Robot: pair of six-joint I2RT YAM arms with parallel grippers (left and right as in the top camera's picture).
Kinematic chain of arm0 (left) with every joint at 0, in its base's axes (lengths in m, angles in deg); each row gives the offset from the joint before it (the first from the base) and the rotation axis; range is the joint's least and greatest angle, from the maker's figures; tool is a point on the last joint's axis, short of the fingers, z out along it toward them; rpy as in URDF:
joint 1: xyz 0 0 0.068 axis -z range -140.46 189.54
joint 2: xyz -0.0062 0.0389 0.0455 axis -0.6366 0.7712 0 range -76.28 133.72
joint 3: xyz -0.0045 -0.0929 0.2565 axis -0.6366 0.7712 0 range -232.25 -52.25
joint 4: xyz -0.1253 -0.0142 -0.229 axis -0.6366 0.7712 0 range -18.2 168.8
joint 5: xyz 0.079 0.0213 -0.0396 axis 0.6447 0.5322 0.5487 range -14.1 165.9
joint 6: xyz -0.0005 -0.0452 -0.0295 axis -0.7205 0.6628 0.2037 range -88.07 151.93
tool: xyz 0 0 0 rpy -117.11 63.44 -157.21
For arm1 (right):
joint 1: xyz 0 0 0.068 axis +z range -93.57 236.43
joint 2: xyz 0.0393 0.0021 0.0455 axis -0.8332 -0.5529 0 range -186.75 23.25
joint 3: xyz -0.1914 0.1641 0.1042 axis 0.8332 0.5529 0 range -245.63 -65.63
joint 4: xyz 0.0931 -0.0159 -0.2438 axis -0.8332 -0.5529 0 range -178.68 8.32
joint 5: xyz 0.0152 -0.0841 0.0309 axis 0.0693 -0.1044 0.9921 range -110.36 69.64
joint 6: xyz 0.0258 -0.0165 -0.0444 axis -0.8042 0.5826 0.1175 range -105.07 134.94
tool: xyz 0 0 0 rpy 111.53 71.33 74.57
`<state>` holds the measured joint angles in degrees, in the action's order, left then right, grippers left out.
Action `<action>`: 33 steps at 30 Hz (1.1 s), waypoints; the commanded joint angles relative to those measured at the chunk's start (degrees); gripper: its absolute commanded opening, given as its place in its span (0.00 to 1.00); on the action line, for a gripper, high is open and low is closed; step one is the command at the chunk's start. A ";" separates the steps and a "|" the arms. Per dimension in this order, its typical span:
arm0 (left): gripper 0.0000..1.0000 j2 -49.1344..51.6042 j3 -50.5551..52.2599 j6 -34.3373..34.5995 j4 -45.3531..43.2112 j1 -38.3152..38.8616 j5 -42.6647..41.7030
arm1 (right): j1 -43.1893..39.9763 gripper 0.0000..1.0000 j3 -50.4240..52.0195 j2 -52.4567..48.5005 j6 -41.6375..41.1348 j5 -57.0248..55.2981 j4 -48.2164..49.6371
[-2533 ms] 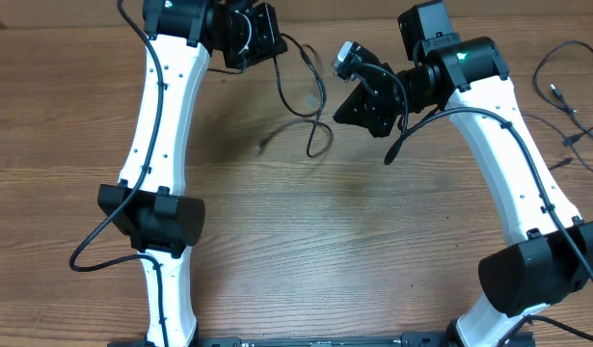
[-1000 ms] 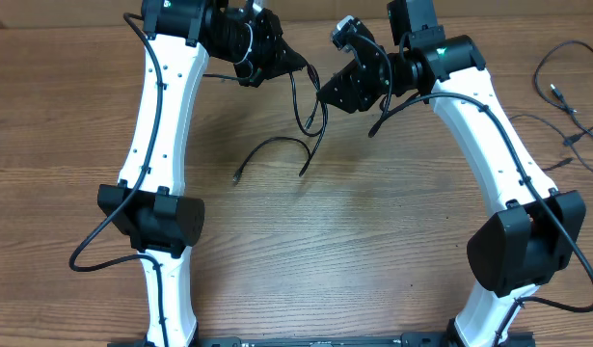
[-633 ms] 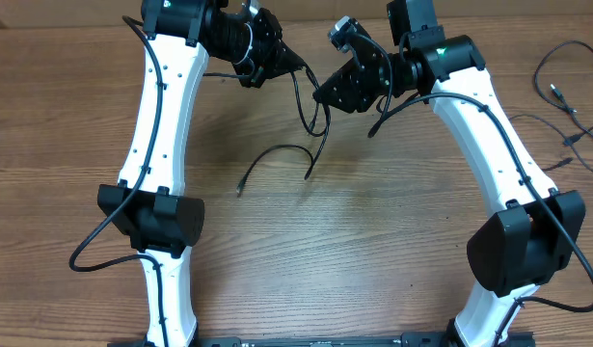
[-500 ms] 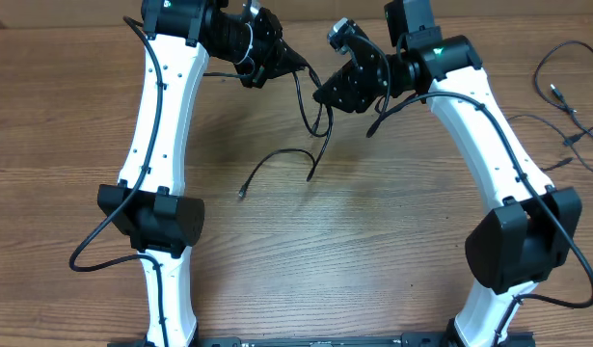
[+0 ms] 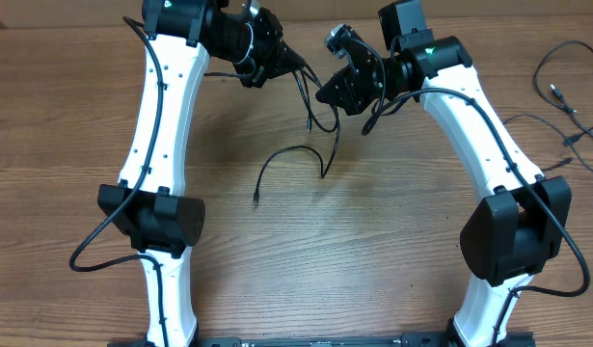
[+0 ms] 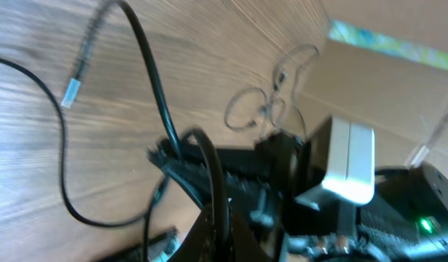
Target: Untangle cables
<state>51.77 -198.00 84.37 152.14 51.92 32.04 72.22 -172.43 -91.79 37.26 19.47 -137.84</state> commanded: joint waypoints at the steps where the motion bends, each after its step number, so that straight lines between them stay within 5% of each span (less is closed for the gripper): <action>1: 0.04 0.09 -0.22 0.50 -0.22 0.37 10.78 | 0.20 0.04 -0.04 -0.15 0.17 1.68 -1.31; 8: 0.04 0.09 -0.22 0.26 0.61 0.39 30.99 | -2.49 0.04 -0.07 1.70 0.22 18.80 -0.74; 17: 0.04 0.09 -0.22 -1.88 2.47 0.44 32.61 | -6.19 0.04 -0.07 2.34 0.17 42.10 5.79; 25: 0.04 0.09 -0.22 -11.76 5.70 0.44 28.41 | -6.71 0.04 -0.09 2.34 0.11 44.30 8.20; 33: 0.04 0.09 -0.22 -16.02 10.84 0.39 44.65 | -10.93 0.04 -0.09 2.51 -1.55 50.07 9.77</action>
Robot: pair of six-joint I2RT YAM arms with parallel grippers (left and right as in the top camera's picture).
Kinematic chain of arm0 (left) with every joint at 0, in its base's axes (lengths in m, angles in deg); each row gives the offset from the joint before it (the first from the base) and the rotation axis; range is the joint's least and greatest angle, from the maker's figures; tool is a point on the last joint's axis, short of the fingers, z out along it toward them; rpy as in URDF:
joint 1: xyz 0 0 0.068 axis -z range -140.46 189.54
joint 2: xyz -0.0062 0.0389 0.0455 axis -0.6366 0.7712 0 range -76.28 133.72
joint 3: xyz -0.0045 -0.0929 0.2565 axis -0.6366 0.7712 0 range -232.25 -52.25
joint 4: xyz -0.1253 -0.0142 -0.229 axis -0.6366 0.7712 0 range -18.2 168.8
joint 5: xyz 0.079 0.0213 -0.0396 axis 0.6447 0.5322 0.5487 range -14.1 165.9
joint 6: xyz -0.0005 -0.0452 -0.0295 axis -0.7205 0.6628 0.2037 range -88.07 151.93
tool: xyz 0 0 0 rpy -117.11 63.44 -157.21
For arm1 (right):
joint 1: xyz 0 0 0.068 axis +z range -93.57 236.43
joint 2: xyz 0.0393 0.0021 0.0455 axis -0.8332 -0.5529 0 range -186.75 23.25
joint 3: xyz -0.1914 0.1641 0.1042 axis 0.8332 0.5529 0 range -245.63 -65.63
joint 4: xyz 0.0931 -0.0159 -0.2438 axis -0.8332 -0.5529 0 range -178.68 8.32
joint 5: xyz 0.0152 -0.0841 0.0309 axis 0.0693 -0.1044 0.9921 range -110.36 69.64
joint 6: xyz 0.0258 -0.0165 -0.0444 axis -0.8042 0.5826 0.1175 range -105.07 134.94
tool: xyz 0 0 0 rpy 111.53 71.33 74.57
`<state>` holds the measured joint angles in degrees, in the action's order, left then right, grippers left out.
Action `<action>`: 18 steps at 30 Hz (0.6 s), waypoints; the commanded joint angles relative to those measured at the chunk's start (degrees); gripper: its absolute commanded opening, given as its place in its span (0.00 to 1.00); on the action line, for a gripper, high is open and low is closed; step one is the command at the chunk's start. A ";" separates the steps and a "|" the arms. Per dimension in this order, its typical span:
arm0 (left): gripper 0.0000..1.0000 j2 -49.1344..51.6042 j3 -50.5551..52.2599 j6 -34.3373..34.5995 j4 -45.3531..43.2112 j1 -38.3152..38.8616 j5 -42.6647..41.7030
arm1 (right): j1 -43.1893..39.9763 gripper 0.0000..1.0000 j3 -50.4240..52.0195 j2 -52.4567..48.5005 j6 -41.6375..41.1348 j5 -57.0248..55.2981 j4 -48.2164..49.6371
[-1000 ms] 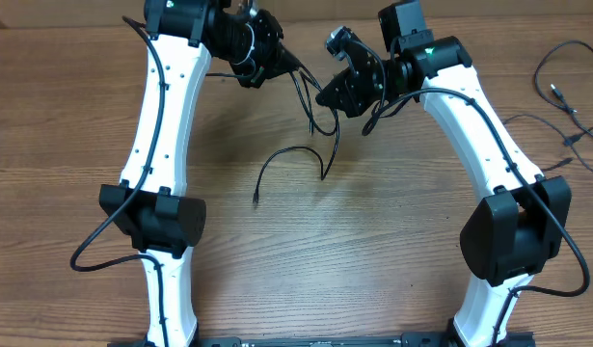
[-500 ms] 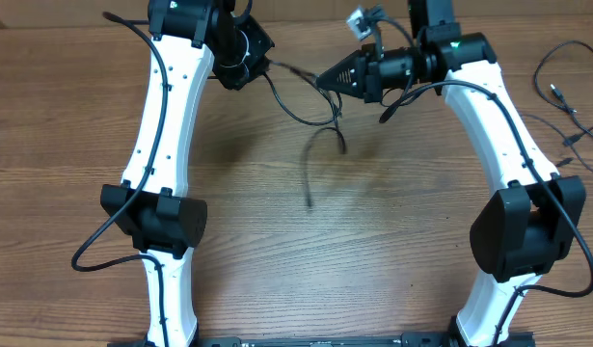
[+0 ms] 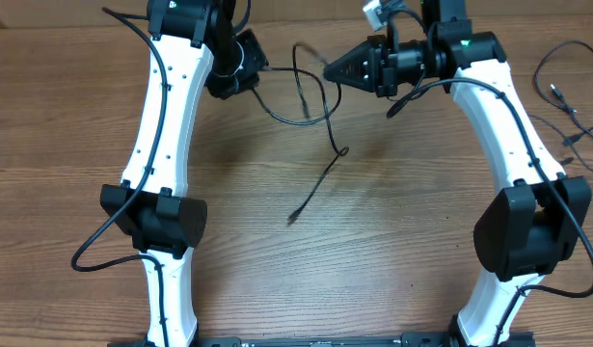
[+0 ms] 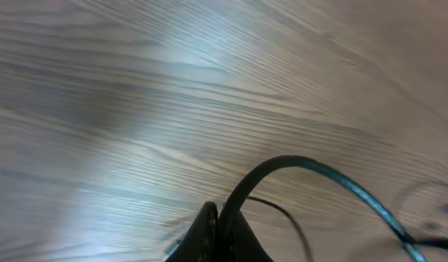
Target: Untangle cables
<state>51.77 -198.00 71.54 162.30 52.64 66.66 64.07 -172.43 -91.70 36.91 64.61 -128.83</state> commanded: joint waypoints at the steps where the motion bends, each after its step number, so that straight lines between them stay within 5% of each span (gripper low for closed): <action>1: 0.04 0.09 -0.22 -3.21 0.70 -0.33 10.95 | -3.65 0.04 -0.09 2.47 -1.20 4.94 0.72; 9: 0.04 0.09 -0.22 -3.26 1.01 -0.17 9.51 | -7.48 0.07 -0.09 2.78 -1.20 4.39 0.57; 11: 0.04 0.09 -0.22 -3.23 0.96 -0.17 8.02 | -7.72 0.27 -0.09 2.78 -1.22 2.47 0.15; 14: 0.04 0.09 -0.22 -3.26 0.68 -0.17 5.01 | -7.72 0.81 -0.09 2.78 -1.20 -2.08 -2.91; 18: 0.04 0.09 -0.22 -4.87 -0.13 -0.17 2.99 | -7.72 0.99 -0.09 2.78 -1.16 -7.80 -7.67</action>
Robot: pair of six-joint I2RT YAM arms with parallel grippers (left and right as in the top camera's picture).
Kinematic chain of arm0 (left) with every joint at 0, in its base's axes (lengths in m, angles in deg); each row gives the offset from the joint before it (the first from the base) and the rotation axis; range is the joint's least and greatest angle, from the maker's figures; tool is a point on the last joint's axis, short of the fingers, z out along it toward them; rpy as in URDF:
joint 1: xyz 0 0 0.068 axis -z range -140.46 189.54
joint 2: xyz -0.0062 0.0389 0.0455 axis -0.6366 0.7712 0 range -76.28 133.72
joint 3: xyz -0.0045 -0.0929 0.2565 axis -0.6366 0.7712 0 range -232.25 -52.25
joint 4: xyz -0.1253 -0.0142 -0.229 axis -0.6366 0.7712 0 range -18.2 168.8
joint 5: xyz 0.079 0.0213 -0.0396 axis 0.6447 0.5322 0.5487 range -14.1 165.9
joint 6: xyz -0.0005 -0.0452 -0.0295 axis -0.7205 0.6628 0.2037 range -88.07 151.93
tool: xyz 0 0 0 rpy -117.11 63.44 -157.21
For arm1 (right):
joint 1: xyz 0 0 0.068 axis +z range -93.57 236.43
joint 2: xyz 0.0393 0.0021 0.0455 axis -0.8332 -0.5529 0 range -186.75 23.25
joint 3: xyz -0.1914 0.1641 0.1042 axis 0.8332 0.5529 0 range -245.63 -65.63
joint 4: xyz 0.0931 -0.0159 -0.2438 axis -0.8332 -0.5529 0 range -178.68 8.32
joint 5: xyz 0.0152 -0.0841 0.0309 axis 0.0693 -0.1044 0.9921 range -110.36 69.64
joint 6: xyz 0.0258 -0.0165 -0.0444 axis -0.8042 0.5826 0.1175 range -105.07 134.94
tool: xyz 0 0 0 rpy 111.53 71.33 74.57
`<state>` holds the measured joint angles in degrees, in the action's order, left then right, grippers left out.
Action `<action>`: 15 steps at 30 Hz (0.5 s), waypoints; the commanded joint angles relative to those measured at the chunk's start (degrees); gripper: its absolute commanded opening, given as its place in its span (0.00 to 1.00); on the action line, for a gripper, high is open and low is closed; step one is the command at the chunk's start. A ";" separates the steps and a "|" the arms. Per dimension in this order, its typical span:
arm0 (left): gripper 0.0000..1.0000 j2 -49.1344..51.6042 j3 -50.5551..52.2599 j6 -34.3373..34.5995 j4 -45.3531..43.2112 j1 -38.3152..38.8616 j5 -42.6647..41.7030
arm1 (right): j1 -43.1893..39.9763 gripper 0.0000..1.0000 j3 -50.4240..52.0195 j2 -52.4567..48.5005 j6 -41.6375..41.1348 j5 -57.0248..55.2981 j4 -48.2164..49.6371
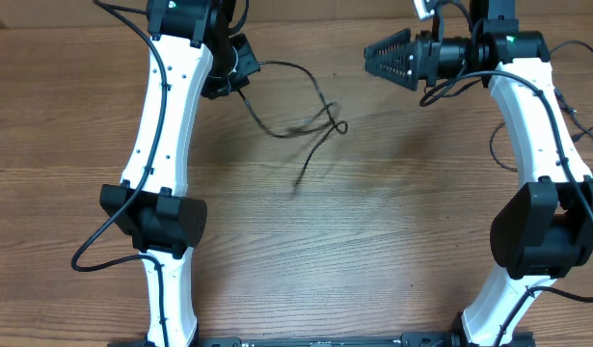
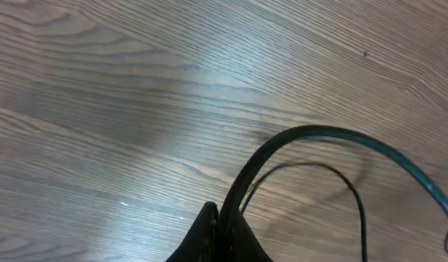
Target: Untangle cables
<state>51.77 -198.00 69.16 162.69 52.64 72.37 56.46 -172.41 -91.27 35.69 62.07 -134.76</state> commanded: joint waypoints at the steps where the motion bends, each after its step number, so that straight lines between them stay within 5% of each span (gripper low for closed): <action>1: 0.04 0.09 -0.22 -3.17 -0.74 -0.17 -3.10 | -0.09 1.00 -0.11 2.34 0.07 -5.60 -1.99; 9: 0.04 0.09 -0.22 -17.57 -4.09 -0.04 -12.09 | 0.07 1.00 -0.11 2.34 0.24 -11.91 -5.86; 15: 0.04 0.09 -0.22 -39.78 -5.60 1.38 -21.35 | 2.32 1.00 -0.11 2.34 2.03 -16.79 -5.86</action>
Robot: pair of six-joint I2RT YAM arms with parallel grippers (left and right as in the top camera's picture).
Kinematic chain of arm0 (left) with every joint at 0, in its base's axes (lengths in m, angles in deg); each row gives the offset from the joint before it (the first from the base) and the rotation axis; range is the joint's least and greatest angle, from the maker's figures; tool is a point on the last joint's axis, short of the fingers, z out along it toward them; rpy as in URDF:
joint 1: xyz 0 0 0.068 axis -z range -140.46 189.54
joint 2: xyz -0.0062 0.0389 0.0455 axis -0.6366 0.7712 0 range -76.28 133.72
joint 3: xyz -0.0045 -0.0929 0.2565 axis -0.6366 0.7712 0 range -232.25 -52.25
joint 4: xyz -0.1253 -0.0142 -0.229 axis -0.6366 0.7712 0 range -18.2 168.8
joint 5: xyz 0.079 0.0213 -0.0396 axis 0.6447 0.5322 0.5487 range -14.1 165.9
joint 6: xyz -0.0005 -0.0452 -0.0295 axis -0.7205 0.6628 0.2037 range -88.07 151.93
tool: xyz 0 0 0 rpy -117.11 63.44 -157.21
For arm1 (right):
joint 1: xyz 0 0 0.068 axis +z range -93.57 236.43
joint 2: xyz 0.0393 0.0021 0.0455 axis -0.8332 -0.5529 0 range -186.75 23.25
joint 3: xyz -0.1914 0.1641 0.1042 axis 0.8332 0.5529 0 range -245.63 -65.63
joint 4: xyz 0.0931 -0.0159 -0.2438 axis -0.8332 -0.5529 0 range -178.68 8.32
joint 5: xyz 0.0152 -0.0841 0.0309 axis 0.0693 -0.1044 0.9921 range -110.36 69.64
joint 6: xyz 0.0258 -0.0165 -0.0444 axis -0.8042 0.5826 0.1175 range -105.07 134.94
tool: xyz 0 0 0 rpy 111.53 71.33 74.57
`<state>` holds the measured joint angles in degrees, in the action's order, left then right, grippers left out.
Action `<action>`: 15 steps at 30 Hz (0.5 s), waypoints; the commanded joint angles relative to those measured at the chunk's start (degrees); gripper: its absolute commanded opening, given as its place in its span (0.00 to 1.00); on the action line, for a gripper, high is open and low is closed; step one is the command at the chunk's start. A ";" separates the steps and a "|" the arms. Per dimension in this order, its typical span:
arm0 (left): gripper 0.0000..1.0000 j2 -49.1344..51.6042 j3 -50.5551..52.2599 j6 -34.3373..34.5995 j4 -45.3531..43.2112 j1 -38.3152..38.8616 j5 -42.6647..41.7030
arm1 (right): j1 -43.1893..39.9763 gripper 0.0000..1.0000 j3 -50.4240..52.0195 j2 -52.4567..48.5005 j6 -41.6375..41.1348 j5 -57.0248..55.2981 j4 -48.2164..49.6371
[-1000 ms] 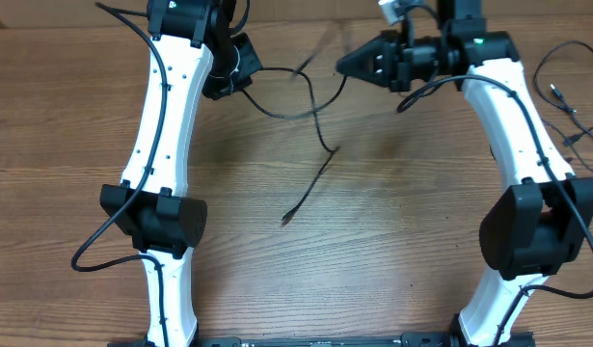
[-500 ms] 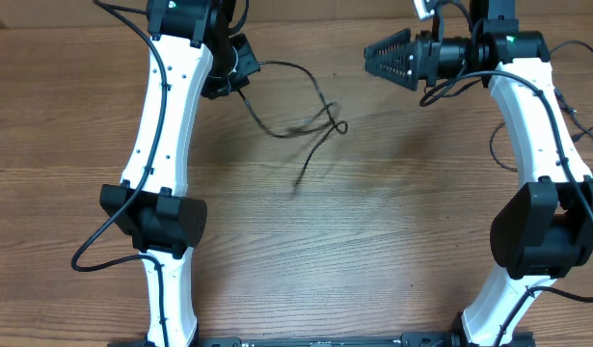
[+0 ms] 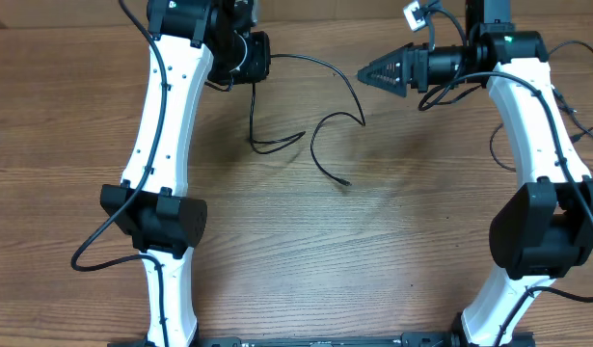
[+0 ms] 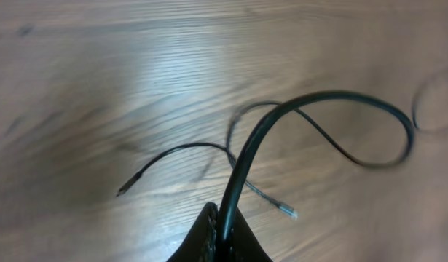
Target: Untangle cables
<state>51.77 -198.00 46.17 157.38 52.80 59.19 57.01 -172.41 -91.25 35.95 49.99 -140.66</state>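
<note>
A black cable runs from my left gripper rightward in an arc, then curls down to a free end on the wooden table. A second strand drops from the same gripper and bends right. In the left wrist view the left gripper is shut on the thick black cable, and a thin strand lies below on the wood. My right gripper points left, apart from the cable, with nothing hanging from it. Its jaw gap does not show.
More loose black cables lie at the far right edge of the table, beside the right arm. The left arm stands along the left side. Bare wood fills the front half.
The cable, bunched in a small loop right of my left gripper, now spreads in wider arcs with an end lower on the table. My right gripper has shifted down and slightly left.
Both grippers were close together at a tangle of cable at the back middle. Then they stood apart with cable between them. Then my right gripper was off to the right, free of the cable, which hung from the left gripper alone and now lies spread out.
</note>
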 commanded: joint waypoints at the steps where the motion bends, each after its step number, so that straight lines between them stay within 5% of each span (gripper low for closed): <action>1: 0.04 0.09 -0.22 -23.63 -0.15 1.88 -12.85 | 2.93 1.00 -0.11 2.32 2.29 -8.92 0.15; 10: 0.04 0.09 -0.22 -38.77 0.37 6.12 -16.37 | 8.72 1.00 -0.11 2.32 13.60 -23.26 0.83; 11: 0.04 0.09 -0.22 -39.19 0.26 6.67 -16.37 | 8.74 0.91 -0.11 2.32 13.60 -23.98 0.59; 12: 0.04 0.09 -0.22 -39.12 0.07 6.75 -16.41 | 8.74 0.69 -0.11 2.32 13.57 -24.06 0.46; 13: 0.04 0.09 -0.22 -39.10 0.02 6.75 -16.39 | 8.74 0.58 -0.11 2.32 13.57 -24.06 0.46; 15: 0.04 0.09 -0.22 -39.10 -0.11 6.62 -16.37 | 8.70 0.16 -0.11 2.32 13.53 -24.06 0.28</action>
<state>51.77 -198.00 9.62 157.51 59.70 44.17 66.15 -172.41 -91.25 48.43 27.45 -140.24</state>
